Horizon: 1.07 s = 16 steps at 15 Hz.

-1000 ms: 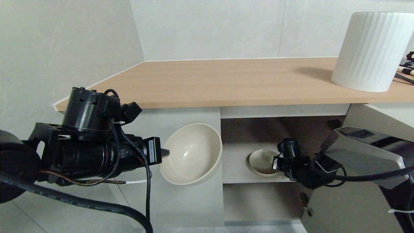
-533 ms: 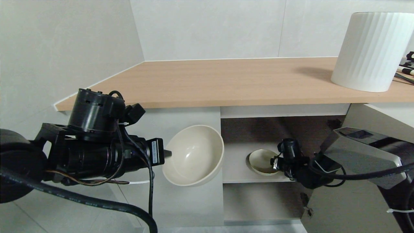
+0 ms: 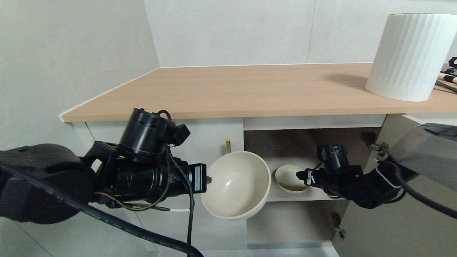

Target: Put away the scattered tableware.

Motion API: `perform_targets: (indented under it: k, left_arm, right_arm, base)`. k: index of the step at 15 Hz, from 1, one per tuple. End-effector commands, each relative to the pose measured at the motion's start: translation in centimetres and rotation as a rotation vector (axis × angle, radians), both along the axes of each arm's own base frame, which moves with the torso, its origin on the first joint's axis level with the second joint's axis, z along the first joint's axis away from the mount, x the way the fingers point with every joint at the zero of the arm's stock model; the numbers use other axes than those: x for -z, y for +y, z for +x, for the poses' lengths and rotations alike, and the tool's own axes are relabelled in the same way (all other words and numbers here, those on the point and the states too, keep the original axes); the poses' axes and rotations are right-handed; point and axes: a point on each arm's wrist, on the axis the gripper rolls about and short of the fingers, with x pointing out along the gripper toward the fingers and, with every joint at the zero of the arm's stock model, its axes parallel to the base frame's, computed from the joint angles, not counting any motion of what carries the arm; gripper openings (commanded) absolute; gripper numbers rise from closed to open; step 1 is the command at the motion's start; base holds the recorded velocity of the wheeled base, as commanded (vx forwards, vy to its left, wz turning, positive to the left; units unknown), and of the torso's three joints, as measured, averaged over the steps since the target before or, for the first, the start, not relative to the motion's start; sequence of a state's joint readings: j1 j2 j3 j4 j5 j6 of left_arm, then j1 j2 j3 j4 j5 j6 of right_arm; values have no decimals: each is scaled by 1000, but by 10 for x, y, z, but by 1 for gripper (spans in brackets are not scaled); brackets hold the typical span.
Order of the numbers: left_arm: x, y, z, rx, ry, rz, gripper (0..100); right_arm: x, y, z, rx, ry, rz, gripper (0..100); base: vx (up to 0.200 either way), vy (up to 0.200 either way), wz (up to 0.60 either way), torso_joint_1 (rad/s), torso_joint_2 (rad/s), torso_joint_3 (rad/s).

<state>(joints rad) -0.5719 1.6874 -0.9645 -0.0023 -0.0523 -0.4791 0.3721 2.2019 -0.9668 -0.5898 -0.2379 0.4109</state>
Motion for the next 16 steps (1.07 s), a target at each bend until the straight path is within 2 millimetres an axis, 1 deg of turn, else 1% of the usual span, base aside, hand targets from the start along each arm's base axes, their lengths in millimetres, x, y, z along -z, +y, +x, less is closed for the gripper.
perform_targets:
  k: [1, 2, 3, 4, 5, 6, 7, 8, 9, 11, 13, 14, 16]
  left_arm:
    - [18, -14, 0, 37, 52, 36, 0]
    - [35, -24, 0, 61, 99, 71, 0]
    - [44, -27, 1, 66, 122, 89, 0]
    - [53, -28, 3, 66, 147, 109, 0]
    - [65, -30, 6, 57, 172, 141, 0]
    - [75, -33, 8, 44, 187, 175, 0]
    - [75, -33, 8, 44, 187, 175, 0]
    - [96, -38, 12, -1, 195, 271, 0]
    - [103, -40, 13, -32, 183, 325, 0]
    - [110, -44, 12, -45, 174, 369, 0]
    - [109, -49, 9, -28, 166, 367, 0]
    - [107, -50, 7, -23, 159, 365, 0]
    - [102, -52, 5, -15, 145, 354, 0]
  right_arm:
    - [-47, 13, -36, -108, -23, 41, 100]
    - [-59, 27, -59, -194, 2, 50, 100]
    - [-63, 33, -72, -239, 11, 55, 100]
    - [-65, 38, -81, -273, 14, 56, 100]
    - [-64, 42, -92, -323, 31, 43, 100]
    - [-62, 43, -95, -354, 42, 36, 100]
    - [-62, 43, -95, -354, 42, 36, 100]
    - [-61, 45, -99, -381, 51, 38, 100]
    - [-62, 45, -101, -393, 54, 43, 100]
    - [-61, 49, -108, -434, 71, 53, 100]
    - [-56, 59, -120, -491, 99, 41, 100]
    - [-50, 65, -125, -517, 117, 31, 100]
    - [-39, 70, -124, -518, 142, 10, 100]
  base:
    - [0, 0, 0, 0, 0, 0]
    - [0, 0, 0, 0, 0, 0]
    - [0, 0, 0, 0, 0, 0]
    - [0, 0, 0, 0, 0, 0]
    - [0, 0, 0, 0, 0, 0]
    - [0, 0, 0, 0, 0, 0]
    - [0, 0, 0, 0, 0, 0]
    - [0, 0, 0, 0, 0, 0]
    - [0, 0, 0, 0, 0, 0]
    - [0, 0, 0, 0, 0, 0]
    - [0, 0, 0, 0, 0, 0]
    - [0, 0, 0, 0, 0, 0]
    - [0, 0, 0, 0, 0, 0]
